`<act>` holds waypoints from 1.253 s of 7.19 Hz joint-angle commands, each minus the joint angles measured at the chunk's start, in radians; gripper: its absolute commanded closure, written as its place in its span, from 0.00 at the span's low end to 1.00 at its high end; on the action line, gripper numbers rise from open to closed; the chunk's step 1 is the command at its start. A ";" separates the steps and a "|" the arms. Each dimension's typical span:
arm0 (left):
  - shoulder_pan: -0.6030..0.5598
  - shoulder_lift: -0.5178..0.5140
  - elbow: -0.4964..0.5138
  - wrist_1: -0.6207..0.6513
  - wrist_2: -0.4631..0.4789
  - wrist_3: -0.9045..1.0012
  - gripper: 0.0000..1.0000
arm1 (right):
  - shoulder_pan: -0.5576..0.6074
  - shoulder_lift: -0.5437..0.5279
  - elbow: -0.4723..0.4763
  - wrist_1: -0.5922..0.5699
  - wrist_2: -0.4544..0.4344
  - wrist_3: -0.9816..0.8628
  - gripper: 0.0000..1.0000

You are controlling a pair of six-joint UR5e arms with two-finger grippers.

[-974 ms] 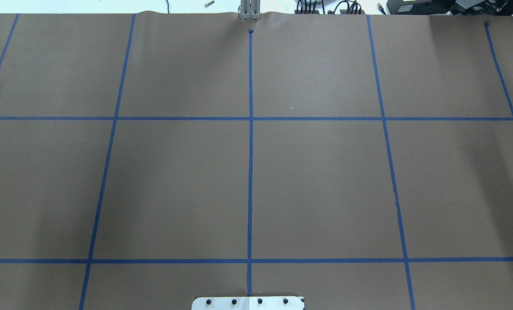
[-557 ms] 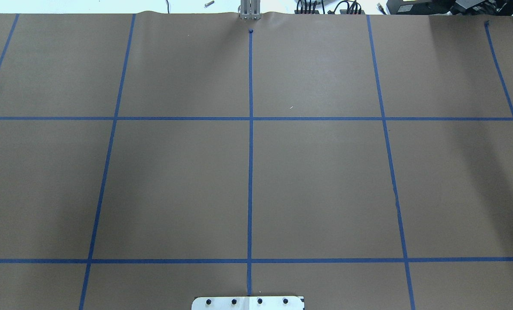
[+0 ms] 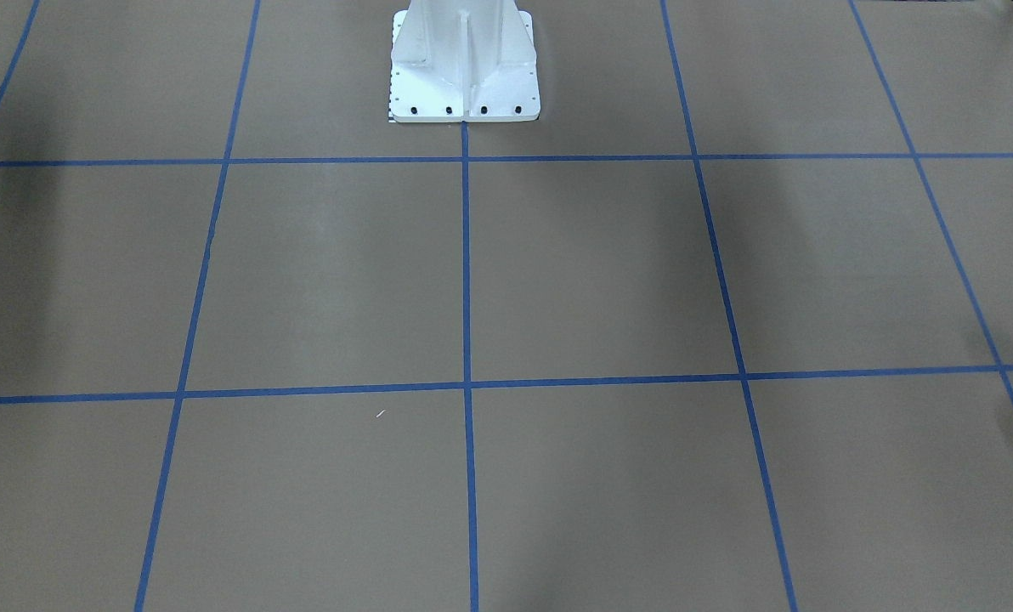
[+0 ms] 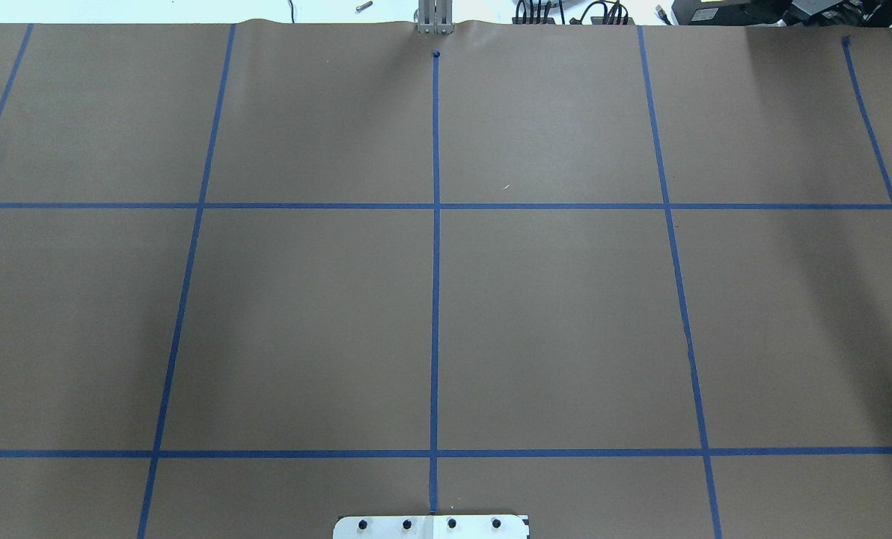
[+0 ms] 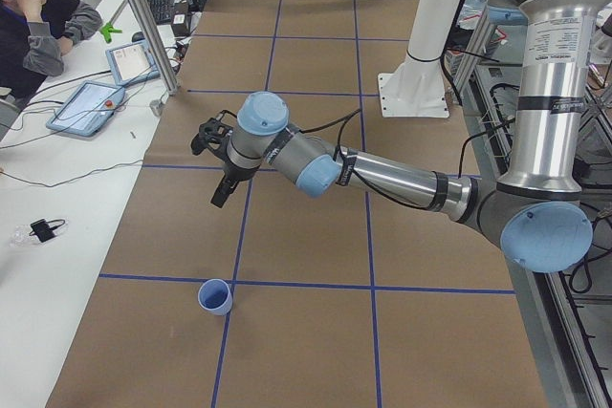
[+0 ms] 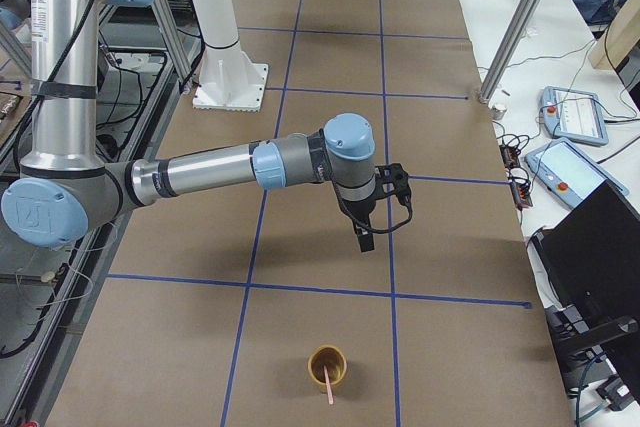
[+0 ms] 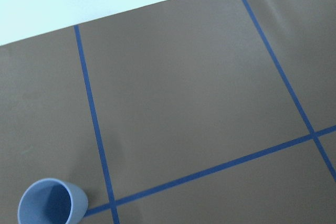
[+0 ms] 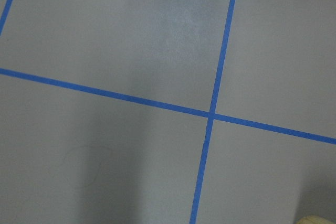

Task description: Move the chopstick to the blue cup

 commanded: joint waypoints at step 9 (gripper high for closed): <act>0.104 -0.144 0.588 -0.187 0.174 0.263 0.00 | -0.027 0.010 -0.027 0.031 0.005 0.063 0.00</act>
